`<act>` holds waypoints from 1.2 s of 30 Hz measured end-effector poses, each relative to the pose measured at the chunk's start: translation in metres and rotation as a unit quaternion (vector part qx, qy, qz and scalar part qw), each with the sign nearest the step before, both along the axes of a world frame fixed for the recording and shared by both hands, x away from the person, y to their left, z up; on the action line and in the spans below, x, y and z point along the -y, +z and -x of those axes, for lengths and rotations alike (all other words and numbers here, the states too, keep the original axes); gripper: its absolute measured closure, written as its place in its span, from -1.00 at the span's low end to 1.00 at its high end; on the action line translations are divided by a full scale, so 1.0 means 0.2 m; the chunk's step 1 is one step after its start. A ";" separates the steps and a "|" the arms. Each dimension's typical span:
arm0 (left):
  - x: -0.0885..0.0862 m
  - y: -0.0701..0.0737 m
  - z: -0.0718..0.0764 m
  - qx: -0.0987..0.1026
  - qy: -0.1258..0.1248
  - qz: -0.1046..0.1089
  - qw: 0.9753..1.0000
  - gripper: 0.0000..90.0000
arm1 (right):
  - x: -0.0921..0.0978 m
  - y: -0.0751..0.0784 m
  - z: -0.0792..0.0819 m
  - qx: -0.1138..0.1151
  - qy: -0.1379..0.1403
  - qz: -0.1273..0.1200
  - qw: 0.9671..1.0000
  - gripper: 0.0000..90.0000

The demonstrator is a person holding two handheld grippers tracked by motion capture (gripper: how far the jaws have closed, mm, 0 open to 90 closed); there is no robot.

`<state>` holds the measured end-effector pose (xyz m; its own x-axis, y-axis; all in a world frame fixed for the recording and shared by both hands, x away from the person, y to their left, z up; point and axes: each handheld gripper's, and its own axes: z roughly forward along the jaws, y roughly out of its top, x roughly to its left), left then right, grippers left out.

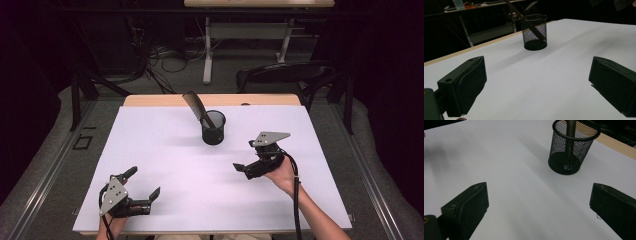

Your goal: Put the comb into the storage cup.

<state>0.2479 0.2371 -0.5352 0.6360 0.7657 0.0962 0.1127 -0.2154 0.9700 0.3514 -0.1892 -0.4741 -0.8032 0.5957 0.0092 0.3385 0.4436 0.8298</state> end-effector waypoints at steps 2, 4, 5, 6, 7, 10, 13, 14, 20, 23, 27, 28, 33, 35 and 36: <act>0.00 0.00 0.00 0.000 0.000 -0.001 1.000 -0.97 | 0.01 0.00 0.01 0.000 0.000 0.000 1.000 -0.96; 0.00 0.00 0.00 0.000 -0.001 -0.001 1.000 -0.97 | 0.01 -0.01 0.02 -0.002 0.000 0.002 1.000 -0.96; 0.00 0.00 0.00 0.000 0.000 -0.001 1.000 -0.97 | 0.02 -0.01 0.02 -0.004 0.000 0.005 1.000 -0.96; 0.00 0.00 0.00 0.000 0.000 -0.001 1.000 -0.97 | 0.02 -0.01 0.03 -0.003 0.000 0.005 1.000 -0.96; 0.00 0.00 0.00 -0.001 0.000 0.000 1.000 -0.97 | 0.02 -0.01 0.03 -0.004 -0.002 0.006 1.000 -0.96; 0.00 0.00 0.00 -0.001 -0.001 -0.001 1.000 -0.97 | 0.04 -0.01 0.04 -0.004 -0.002 0.006 1.000 -0.96; 0.00 0.00 0.00 -0.001 -0.001 -0.001 1.000 -0.97 | 0.05 -0.02 0.06 -0.006 -0.002 0.006 1.000 -0.97; 0.00 0.00 0.00 -0.001 -0.001 -0.001 1.000 -0.97 | 0.05 -0.02 0.07 -0.005 -0.003 0.007 1.000 -0.97; 0.00 0.00 0.00 -0.001 -0.001 -0.001 1.000 -0.97 | 0.07 -0.03 0.10 -0.007 -0.003 0.012 1.000 -0.97; 0.00 0.00 0.00 -0.001 0.001 -0.001 1.000 -0.97 | 0.09 -0.04 0.12 -0.007 -0.004 0.013 1.000 -0.97; 0.00 0.00 0.00 -0.002 0.000 -0.001 1.000 -0.97 | 0.11 -0.04 0.15 -0.008 -0.008 0.012 1.000 -0.97; 0.00 0.00 0.00 -0.002 0.000 -0.001 1.000 -0.97 | 0.12 -0.04 0.15 -0.007 -0.009 0.013 1.000 -0.97; 0.00 0.00 0.00 -0.003 0.002 -0.001 1.000 -0.97 | 0.14 -0.06 0.19 -0.006 -0.014 0.012 1.000 -0.97; 0.00 0.00 0.00 -0.002 0.001 -0.003 1.000 -0.97 | 0.15 -0.07 0.20 -0.004 -0.015 0.011 1.000 -0.97; 0.00 0.00 0.00 -0.003 0.001 -0.003 1.000 -0.97 | 0.15 -0.07 0.21 -0.003 -0.017 0.013 1.000 -0.97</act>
